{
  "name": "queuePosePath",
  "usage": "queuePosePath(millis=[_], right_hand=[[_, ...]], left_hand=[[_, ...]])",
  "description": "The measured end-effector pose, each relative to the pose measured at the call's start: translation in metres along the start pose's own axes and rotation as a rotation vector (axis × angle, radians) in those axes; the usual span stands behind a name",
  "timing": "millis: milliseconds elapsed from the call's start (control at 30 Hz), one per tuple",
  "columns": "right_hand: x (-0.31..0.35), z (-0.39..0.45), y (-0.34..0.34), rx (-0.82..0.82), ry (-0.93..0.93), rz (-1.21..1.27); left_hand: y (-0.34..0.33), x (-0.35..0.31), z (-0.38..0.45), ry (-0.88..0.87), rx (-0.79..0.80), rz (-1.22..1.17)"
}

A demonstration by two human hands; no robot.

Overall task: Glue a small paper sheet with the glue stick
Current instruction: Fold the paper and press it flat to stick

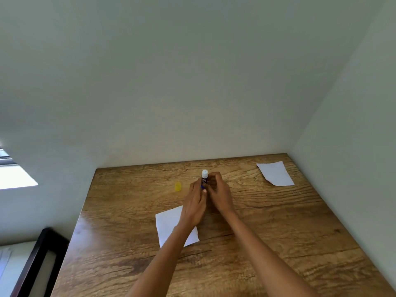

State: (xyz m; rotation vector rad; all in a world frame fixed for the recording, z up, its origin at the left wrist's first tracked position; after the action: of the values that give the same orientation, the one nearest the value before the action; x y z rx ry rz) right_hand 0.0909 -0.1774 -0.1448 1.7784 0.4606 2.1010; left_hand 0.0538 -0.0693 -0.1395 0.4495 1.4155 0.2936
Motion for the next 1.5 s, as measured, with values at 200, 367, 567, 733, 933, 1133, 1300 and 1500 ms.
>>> queuePosePath(millis=[200, 367, 567, 733, 933, 1133, 1300, 1500], right_hand=[[0.004, -0.003, -0.001, 0.007, 0.016, -0.024], [0.005, -0.022, 0.013, -0.060, -0.012, -0.040], [0.004, -0.046, 0.066, -0.290, -0.070, -0.179], [-0.027, -0.036, 0.143, -0.369, -0.210, -0.323], [-0.085, -0.007, 0.202, -0.293, -0.439, -0.395], [-0.110, 0.012, 0.207, -0.214, -0.486, -0.480], [-0.112, 0.011, 0.208, -0.203, -0.460, -0.481], [-0.095, -0.008, 0.219, -0.369, -0.535, -0.343]], left_hand=[[-0.002, -0.003, -0.002, -0.034, 0.002, -0.024], [0.002, -0.007, -0.014, -0.036, -0.066, 0.002], [-0.037, -0.052, -0.021, -0.111, -0.036, -0.013], [-0.101, -0.075, 0.007, 0.128, 0.195, -0.186], [-0.160, -0.082, 0.057, 0.587, 0.243, -0.536], [-0.191, -0.084, 0.099, 0.657, 0.202, -0.492], [-0.196, -0.086, 0.113, 0.574, 0.185, -0.307], [-0.177, -0.079, 0.071, 0.557, 0.163, -0.558]])
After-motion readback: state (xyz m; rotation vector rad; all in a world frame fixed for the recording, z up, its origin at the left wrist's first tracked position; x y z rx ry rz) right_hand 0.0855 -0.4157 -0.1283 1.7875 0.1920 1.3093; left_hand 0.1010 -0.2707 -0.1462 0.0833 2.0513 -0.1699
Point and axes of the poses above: each hand's wrist, its own z-axis towards the middle knuckle, its own y-axis out of the back of the hand, x = y × z, the point moved 5 cm from there along z, towards the middle knuckle, and after that the axes turned 4 degrees about x, right-handed, at the moved point
